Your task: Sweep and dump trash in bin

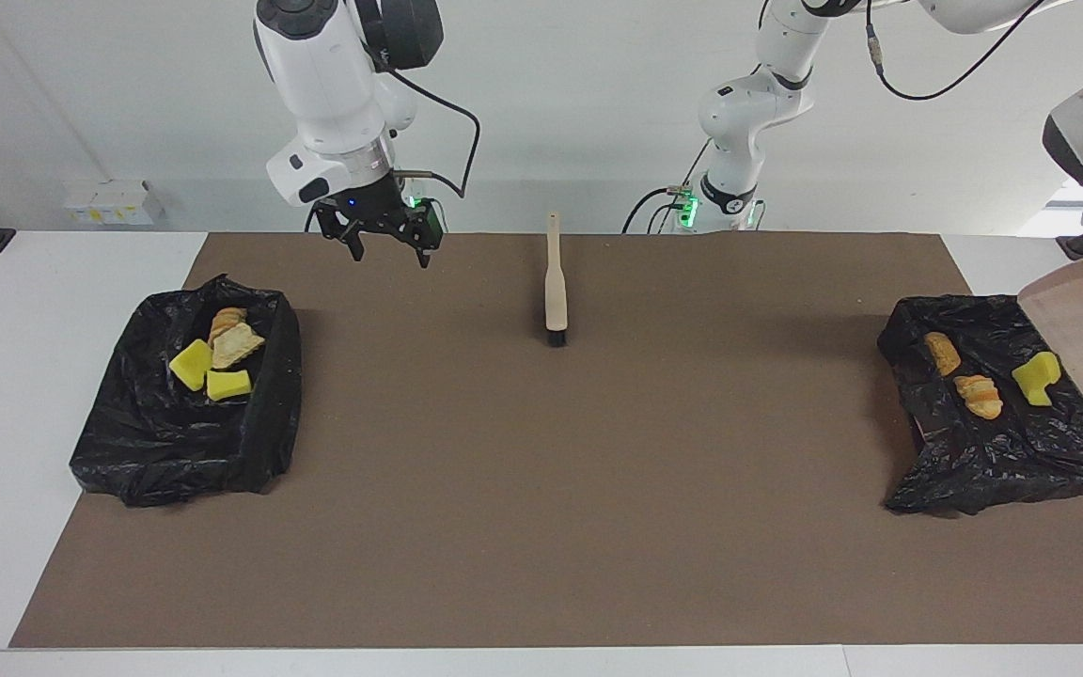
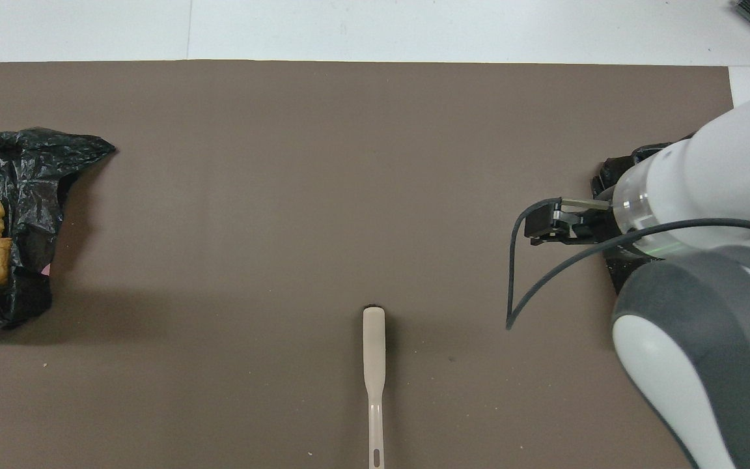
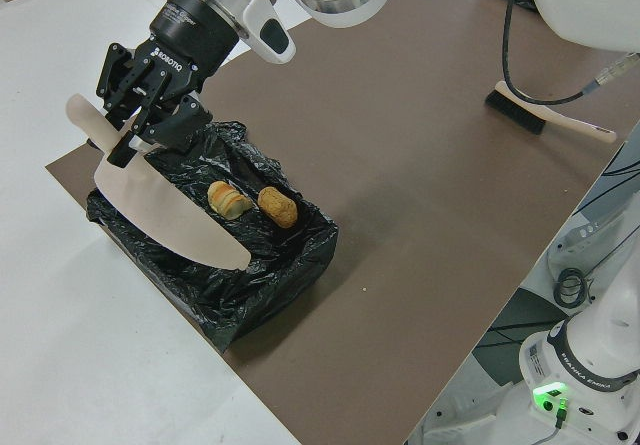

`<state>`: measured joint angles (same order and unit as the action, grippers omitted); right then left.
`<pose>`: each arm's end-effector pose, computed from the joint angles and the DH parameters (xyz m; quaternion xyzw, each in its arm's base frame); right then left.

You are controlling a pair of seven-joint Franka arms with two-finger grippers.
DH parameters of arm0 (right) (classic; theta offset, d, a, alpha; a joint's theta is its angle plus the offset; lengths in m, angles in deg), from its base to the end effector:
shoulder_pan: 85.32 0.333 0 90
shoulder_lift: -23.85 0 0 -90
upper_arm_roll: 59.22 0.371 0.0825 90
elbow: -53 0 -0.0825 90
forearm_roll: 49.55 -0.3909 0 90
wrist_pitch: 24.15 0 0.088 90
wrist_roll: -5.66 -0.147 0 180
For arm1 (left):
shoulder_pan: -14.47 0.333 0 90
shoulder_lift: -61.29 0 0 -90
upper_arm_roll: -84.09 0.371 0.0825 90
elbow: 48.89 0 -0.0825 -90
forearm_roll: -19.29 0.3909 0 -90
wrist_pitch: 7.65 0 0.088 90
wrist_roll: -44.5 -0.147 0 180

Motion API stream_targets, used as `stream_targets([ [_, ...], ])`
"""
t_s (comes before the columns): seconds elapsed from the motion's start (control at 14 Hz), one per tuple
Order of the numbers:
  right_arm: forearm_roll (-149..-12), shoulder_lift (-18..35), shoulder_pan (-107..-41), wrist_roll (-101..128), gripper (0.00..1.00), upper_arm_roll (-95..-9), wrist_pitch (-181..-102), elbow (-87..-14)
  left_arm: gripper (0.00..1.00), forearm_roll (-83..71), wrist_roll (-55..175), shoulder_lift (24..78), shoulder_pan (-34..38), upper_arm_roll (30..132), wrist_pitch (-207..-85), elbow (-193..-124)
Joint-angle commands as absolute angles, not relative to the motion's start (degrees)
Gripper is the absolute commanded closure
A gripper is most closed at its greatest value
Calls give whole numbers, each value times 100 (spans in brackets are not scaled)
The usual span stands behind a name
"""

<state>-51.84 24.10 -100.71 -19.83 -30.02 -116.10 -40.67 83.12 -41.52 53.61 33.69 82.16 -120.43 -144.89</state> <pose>0.5427 0.1399 0.6140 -0.9944 0.1027 0.0187 0.0134 0.5971 0.2827 0.6009 -0.6062 0.6145 0.3504 0.3634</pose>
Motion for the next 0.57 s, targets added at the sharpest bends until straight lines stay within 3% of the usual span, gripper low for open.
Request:
stream_targets([
  [0.0, -4773, 2209, -9292, -1895, 0, -4045, -11424, -3613, 100, 8748, -3558, 5681, 3021, 8286, -11613, -14874],
  [0.14, -4692, 2209, -8736, -1869, 0, -4794, -11354, -3481, 100, 8862, -3460, 5690, 2793, 8286, -11234, -14874],
  [0.5, -4691, 2305, -8681, -1737, 0, -5104, -10897, -3331, 100, 9406, -3039, 5725, 2432, 8286, -10469, -14874],
])
